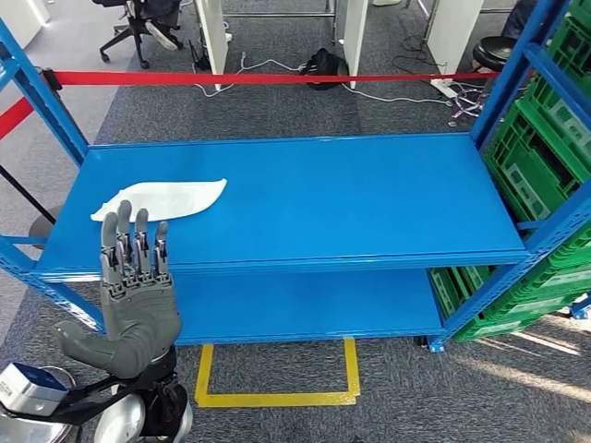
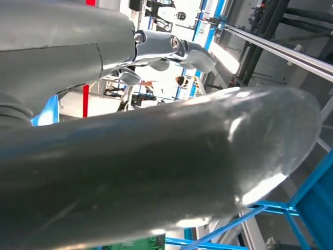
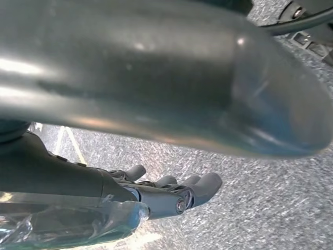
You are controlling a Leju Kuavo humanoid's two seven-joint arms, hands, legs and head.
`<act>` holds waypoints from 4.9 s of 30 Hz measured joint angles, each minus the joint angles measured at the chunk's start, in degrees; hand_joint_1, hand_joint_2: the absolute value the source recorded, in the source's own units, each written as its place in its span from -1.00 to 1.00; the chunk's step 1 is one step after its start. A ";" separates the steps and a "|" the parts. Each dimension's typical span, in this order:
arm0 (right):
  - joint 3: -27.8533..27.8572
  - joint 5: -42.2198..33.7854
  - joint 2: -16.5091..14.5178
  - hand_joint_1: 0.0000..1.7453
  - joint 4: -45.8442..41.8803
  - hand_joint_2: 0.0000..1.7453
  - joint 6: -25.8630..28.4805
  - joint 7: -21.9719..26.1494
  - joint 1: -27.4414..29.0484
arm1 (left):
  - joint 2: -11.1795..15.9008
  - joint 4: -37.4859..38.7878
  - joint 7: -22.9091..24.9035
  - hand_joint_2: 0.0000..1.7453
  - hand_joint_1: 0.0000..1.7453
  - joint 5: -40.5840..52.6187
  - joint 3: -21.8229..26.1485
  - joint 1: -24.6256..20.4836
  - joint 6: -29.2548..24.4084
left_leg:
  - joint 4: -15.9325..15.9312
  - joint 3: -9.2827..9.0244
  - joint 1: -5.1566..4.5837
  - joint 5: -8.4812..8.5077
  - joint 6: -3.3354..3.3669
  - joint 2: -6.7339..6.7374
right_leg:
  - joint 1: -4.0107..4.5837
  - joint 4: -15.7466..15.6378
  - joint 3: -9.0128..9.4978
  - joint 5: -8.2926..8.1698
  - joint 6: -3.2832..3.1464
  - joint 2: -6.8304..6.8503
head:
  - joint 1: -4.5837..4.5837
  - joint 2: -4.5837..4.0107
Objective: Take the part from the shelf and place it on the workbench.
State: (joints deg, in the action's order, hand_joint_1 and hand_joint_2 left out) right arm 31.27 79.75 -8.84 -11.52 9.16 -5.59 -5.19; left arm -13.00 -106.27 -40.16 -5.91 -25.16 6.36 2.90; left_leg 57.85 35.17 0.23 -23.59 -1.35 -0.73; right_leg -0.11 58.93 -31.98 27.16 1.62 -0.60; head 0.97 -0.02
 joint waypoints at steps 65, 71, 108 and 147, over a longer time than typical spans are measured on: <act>0.18 1.15 -0.36 -1.00 0.02 -1.00 0.20 0.36 0.15 | -0.22 -1.72 -0.01 -1.00 -1.00 0.56 1.10 0.77 -2.02 | 9.60 4.70 -0.12 -5.09 -0.53 -0.06 | -0.45 -0.13 0.54 0.22 -0.69 0.07 | -0.56 0.00; 0.20 0.93 -0.33 -1.00 0.02 0.50 -0.27 0.56 0.18 | -0.10 -1.72 -0.01 -1.00 -1.00 0.62 1.06 0.75 -2.07 | 6.47 2.59 0.39 -1.37 -1.14 0.18 | -0.61 -0.03 0.89 0.55 -0.23 0.09 | -0.63 0.00; 0.20 1.18 -0.86 -1.00 0.02 1.00 -1.15 -2.66 -1.87 | 0.65 1.01 0.01 -1.00 -1.00 0.46 -1.82 -1.49 -6.86 | -0.16 -1.07 0.36 -0.65 0.30 -0.08 | -1.07 0.32 -0.93 -0.58 1.73 -0.58 | 0.00 0.00; 1.04 1.26 -1.00 -1.00 0.02 1.00 -2.93 -1.38 -2.09 | 11.86 11.75 11.96 -1.00 -1.00 25.94 7.18 -11.93 -15.63 | -0.15 -1.04 0.33 -0.54 0.19 -0.08 | -1.10 0.32 -0.92 -0.72 1.67 -0.57 | -0.02 0.00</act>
State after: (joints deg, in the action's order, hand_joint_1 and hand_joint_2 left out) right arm 32.30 81.01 -9.84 -11.50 6.23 -6.97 -7.28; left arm -1.15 -94.52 -28.21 20.02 -17.98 -5.57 -12.73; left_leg 57.70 34.12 0.57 -24.14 -1.15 -0.81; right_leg -1.21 59.25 -32.90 26.44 3.29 -1.18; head 0.95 -0.02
